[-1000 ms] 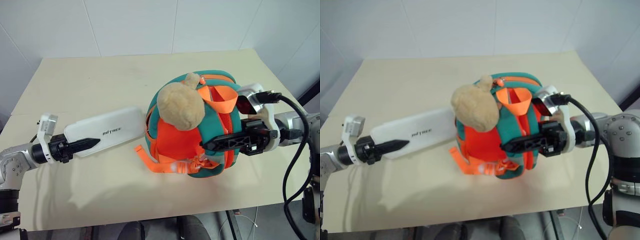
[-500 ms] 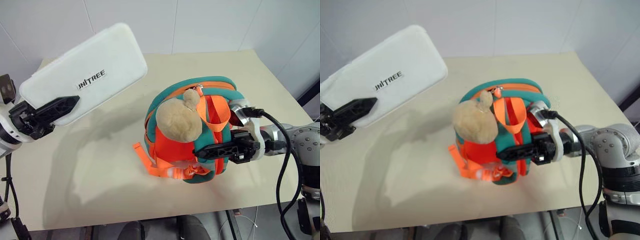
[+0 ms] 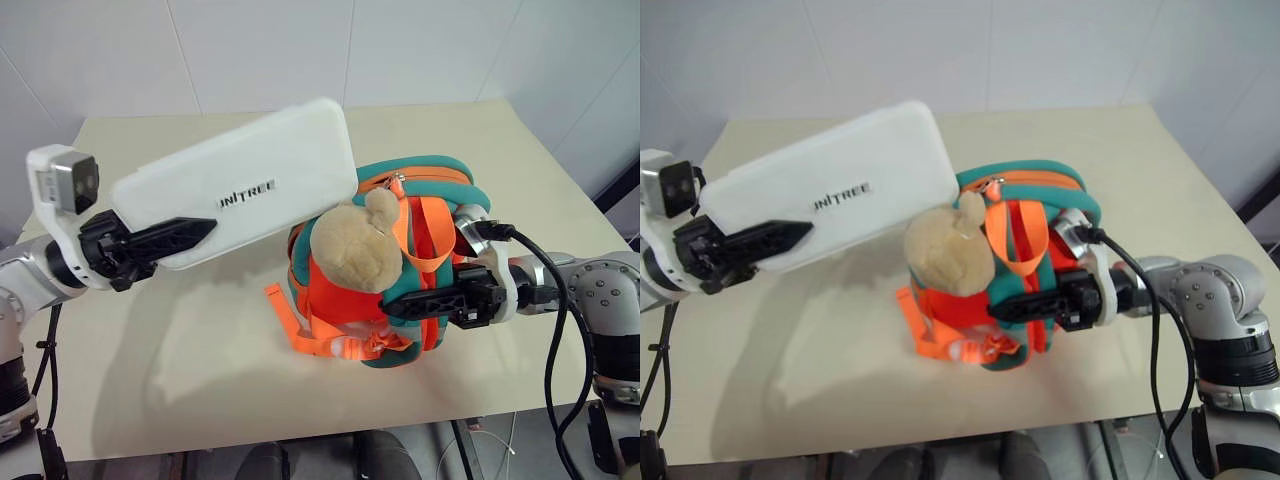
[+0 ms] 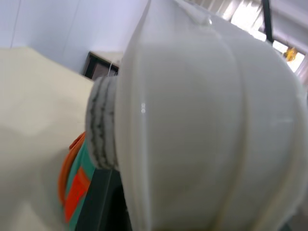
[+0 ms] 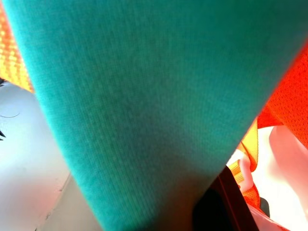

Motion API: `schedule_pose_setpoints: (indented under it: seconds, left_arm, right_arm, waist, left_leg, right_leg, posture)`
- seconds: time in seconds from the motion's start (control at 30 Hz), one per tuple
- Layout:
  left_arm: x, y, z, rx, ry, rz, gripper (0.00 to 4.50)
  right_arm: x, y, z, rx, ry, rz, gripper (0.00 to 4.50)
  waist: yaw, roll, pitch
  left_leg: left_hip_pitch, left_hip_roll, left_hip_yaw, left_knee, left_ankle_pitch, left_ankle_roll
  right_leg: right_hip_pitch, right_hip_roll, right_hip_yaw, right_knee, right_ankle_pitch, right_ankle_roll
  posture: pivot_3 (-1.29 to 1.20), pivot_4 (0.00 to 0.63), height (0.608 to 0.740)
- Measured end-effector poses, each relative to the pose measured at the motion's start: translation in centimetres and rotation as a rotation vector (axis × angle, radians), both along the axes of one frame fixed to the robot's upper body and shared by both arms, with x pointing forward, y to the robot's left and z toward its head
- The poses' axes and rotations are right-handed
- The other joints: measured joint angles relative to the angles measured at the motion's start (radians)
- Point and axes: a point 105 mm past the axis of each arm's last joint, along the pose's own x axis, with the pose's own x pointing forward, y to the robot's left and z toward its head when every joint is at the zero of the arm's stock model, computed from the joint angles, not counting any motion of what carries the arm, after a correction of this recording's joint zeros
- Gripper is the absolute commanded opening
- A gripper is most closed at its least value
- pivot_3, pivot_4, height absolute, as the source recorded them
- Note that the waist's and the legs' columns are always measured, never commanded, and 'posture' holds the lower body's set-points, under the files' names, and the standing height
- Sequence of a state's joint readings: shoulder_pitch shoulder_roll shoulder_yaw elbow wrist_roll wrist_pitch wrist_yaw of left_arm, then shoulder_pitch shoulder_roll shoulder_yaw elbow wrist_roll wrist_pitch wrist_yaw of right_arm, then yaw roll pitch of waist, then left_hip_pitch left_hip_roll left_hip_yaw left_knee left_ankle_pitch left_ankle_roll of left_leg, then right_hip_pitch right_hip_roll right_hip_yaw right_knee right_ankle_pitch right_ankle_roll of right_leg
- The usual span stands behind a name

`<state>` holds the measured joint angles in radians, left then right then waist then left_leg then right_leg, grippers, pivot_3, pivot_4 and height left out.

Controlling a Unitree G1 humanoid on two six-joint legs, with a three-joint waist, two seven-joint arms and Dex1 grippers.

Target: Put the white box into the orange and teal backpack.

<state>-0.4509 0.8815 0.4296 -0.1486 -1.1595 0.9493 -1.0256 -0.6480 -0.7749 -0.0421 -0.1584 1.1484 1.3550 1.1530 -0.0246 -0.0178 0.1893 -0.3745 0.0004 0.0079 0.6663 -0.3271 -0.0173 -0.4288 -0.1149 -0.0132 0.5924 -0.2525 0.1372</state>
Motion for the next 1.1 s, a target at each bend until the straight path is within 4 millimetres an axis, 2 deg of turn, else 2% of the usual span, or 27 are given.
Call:
schedule_pose_setpoints:
  seconds: [0.27, 0.37, 0.5, 0.73, 0.87, 1.1]
  left_arm:
    - [0.9, 0.5, -0.1, 0.115, -0.119, 0.009, 1.25]
    - [1.9, 0.8, -0.3, 0.192, -0.218, 0.058, 1.25]
    - [3.4, 1.5, -1.0, 0.267, -0.267, 0.117, 1.25]
    - [3.6, 1.4, -0.8, 0.301, -0.286, 0.084, 1.25]
    - [3.6, 0.3, -1.5, 0.333, -0.235, 0.013, 1.25]
    - [4.5, -3.7, -0.9, 0.44, -0.257, -0.103, 1.25]
  right_arm:
    - [-0.1, 0.0, -0.4, -0.011, 0.002, -0.01, 0.95]
    - [-0.1, 0.1, -0.6, -0.01, 0.004, -0.011, 0.95]
    - [-0.1, 0.2, -0.5, -0.004, -0.004, -0.013, 0.95]
    - [-0.1, 0.4, -0.5, 0.005, -0.012, -0.014, 0.95]
    - [-0.1, 0.4, -0.5, 0.007, -0.012, -0.016, 0.95]
    - [-0.1, 0.7, -0.5, 0.02, -0.011, -0.008, 0.95]
  waist:
    - [0.001, 0.0, 0.0]
    - [0.002, 0.0, 0.0]
    - [0.003, 0.0, 0.0]
    - [0.002, -0.001, 0.0]
    - [0.003, -0.001, 0.0]
    - [0.02, -0.001, 0.0]
  left_leg:
    - [0.0, 0.0, 0.0, 0.0, 0.0, 0.0]
    - [0.001, 0.0, 0.0, 0.001, 0.0, 0.001]
    - [0.001, 0.0, 0.0, 0.001, -0.002, 0.004]
    - [0.0, 0.0, 0.0, 0.001, -0.002, 0.004]
    - [0.0, 0.0, 0.0, 0.001, -0.003, 0.005]
    - [0.0, 0.0, 0.0, 0.002, -0.003, 0.005]
  right_leg:
    - [0.0, 0.0, 0.0, 0.0, 0.0, 0.0]
    - [0.001, 0.0, 0.0, 0.0, 0.0, 0.0]
    - [0.001, 0.0, 0.0, 0.001, 0.0, 0.0]
    - [0.001, 0.0, 0.0, 0.0, 0.0, 0.0]
    - [0.001, 0.0, 0.0, 0.001, 0.0, 0.0]
    - [0.001, 0.001, 0.0, 0.001, 0.0, 0.0]
  posture:
    - [0.0, 0.15, 0.74]
    - [0.0, 0.15, 0.74]
    - [0.0, 0.15, 0.74]
    - [0.0, 0.15, 0.74]
    - [0.0, 0.15, 0.74]
    - [0.0, 0.15, 0.74]
